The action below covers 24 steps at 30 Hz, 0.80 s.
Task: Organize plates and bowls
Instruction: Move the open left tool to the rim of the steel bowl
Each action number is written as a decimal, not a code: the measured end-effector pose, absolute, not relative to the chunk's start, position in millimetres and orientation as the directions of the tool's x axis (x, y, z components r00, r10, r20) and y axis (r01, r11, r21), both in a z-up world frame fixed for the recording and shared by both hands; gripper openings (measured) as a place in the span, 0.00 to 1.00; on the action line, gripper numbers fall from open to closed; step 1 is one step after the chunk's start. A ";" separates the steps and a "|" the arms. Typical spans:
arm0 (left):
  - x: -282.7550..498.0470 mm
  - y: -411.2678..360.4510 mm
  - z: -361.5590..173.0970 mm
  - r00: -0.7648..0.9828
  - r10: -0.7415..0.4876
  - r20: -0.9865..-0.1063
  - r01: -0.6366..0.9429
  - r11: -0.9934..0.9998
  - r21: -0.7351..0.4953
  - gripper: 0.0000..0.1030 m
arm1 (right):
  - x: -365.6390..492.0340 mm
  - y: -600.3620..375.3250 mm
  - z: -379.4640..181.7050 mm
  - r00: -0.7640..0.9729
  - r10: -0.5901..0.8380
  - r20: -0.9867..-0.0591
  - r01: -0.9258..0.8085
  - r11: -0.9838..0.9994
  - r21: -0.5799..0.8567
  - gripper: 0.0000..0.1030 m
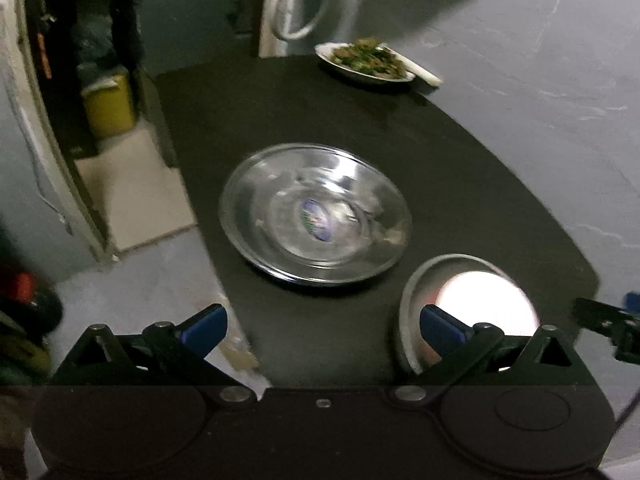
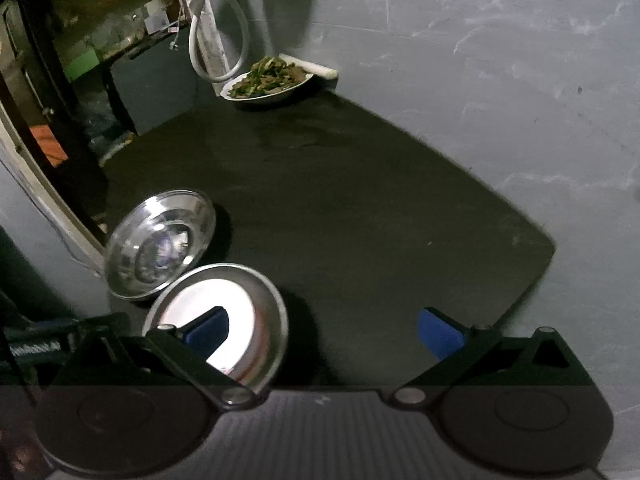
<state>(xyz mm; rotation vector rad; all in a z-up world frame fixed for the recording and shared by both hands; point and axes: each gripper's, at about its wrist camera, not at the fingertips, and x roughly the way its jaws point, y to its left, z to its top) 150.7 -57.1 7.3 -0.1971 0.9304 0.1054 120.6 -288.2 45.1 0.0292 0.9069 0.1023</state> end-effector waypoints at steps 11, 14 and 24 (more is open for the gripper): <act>138.8 -36.6 -7.8 0.552 0.041 -0.833 -0.230 0.968 -0.104 0.99 | 117.0 -269.8 38.0 0.643 0.019 -0.766 -0.168 0.979 -0.117 1.00; 134.9 -36.6 -9.3 0.543 0.033 -0.839 -0.225 0.968 -0.107 0.99 | 116.8 -275.7 36.8 0.648 -0.010 -0.762 -0.139 0.982 -0.131 1.00; 143.2 -48.1 -10.0 0.525 -0.004 -0.851 -0.196 0.972 -0.126 0.99 | 123.9 -295.0 22.4 0.571 -0.009 -0.821 -0.111 0.990 -0.088 1.00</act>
